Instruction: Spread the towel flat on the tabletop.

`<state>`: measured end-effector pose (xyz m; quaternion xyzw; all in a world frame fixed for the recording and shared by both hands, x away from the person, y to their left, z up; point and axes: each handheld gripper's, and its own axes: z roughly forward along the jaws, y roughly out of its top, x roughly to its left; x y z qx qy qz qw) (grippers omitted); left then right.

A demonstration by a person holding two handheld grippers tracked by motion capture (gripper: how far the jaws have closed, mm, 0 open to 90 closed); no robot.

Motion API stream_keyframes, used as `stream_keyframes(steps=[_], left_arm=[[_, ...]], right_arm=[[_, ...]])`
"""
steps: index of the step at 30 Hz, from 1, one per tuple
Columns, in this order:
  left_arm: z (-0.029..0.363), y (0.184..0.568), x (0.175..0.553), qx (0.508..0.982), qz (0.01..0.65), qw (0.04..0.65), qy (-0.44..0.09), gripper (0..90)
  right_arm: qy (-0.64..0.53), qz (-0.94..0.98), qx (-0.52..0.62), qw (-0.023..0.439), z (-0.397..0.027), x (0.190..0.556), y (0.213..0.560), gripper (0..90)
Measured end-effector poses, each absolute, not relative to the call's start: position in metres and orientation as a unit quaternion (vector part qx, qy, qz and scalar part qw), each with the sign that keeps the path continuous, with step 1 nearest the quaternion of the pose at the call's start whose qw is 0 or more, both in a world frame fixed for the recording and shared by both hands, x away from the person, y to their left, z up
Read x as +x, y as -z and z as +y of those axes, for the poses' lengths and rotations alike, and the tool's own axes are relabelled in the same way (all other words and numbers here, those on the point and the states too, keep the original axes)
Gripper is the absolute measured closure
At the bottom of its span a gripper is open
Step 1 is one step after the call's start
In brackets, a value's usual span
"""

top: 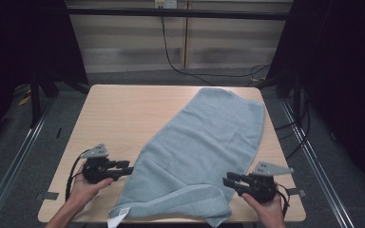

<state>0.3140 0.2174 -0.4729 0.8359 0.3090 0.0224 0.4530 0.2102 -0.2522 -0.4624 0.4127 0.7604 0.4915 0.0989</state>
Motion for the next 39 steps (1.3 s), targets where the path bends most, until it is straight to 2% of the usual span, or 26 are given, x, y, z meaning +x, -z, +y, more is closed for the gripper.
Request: stream_keyframes(steps=[1, 3, 6, 8, 9, 11, 12, 14, 18, 22, 23, 25, 28, 34, 37, 38, 39], left_arm=[[0.202, 0.479, 0.327, 0.844, 0.303, 0.443, -0.022, 56.4], [0.196, 0.483, 0.332, 0.844, 0.304, 0.44, -0.019, 52.0], [0.178, 0.497, 0.34, 0.862, 0.289, 0.416, -0.019, 50.2], [0.175, 0.501, 0.34, 0.867, 0.287, 0.407, -0.02, 50.0], [0.174, 0.502, 0.336, 0.873, 0.277, 0.4, -0.044, 56.5], [0.176, 0.5, 0.333, 0.88, 0.269, 0.388, -0.052, 73.3], [0.176, 0.5, 0.333, 0.88, 0.269, 0.388, -0.052, 77.9], [0.183, 0.501, 0.323, 0.88, 0.267, 0.39, -0.048, 82.9], [0.197, 0.5, 0.301, 0.879, 0.266, 0.394, -0.03, 84.4], [0.213, 0.5, 0.274, 0.878, 0.265, 0.398, -0.01, 84.6], [0.22, 0.5, 0.26, 0.878, 0.261, 0.4, 0.01, 84.6], [0.222, 0.5, 0.253, 0.879, 0.256, 0.402, 0.016, 84.6], [0.228, 0.497, 0.236, 0.879, 0.248, 0.406, 0.028, 84.6], [0.226, 0.49, 0.241, 0.869, 0.248, 0.426, 0.025, 79.9], [0.223, 0.484, 0.25, 0.86, 0.253, 0.442, 0.019, 68.8], [0.222, 0.48, 0.256, 0.855, 0.257, 0.45, 0.011, 67.6], [0.22, 0.477, 0.262, 0.853, 0.258, 0.453, 0.006, 67.6]], right_arm=[[-0.47, 0.766, 0.426, 0.103, -0.255, 0.227, 0.471, 67.1], [-0.464, 0.768, 0.43, 0.099, -0.256, 0.234, 0.475, 64.7], [-0.432, 0.779, 0.444, 0.103, -0.256, 0.248, 0.487, 56.9], [-0.428, 0.78, 0.446, 0.1, -0.256, 0.249, 0.489, 55.9], [-0.419, 0.785, 0.446, 0.102, -0.256, 0.248, 0.492, 53.2], [-0.416, 0.787, 0.444, 0.101, -0.255, 0.244, 0.493, 51.0], [-0.411, 0.791, 0.442, 0.101, -0.255, 0.243, 0.494, 49.8], [-0.399, 0.798, 0.441, 0.102, -0.253, 0.24, 0.498, 47.7], [-0.38, 0.813, 0.426, 0.115, -0.246, 0.235, 0.502, 46.1], [-0.372, 0.826, 0.403, 0.129, -0.238, 0.227, 0.502, 51.2], [-0.363, 0.835, 0.39, 0.138, -0.232, 0.22, 0.5, 67.1], [-0.364, 0.839, 0.385, 0.125, -0.229, 0.216, 0.499, 81.8], [-0.373, 0.839, 0.381, 0.11, -0.226, 0.211, 0.497, 85.8], [-0.418, 0.817, 0.385, 0.097, -0.232, 0.209, 0.485, 85.6], [-0.408, 0.823, 0.385, 0.088, -0.231, 0.21, 0.489, 76.9], [-0.409, 0.822, 0.385, 0.088, -0.231, 0.211, 0.489, 72.6], [-0.409, 0.822, 0.385, 0.088, -0.231, 0.211, 0.489, 72.6]])
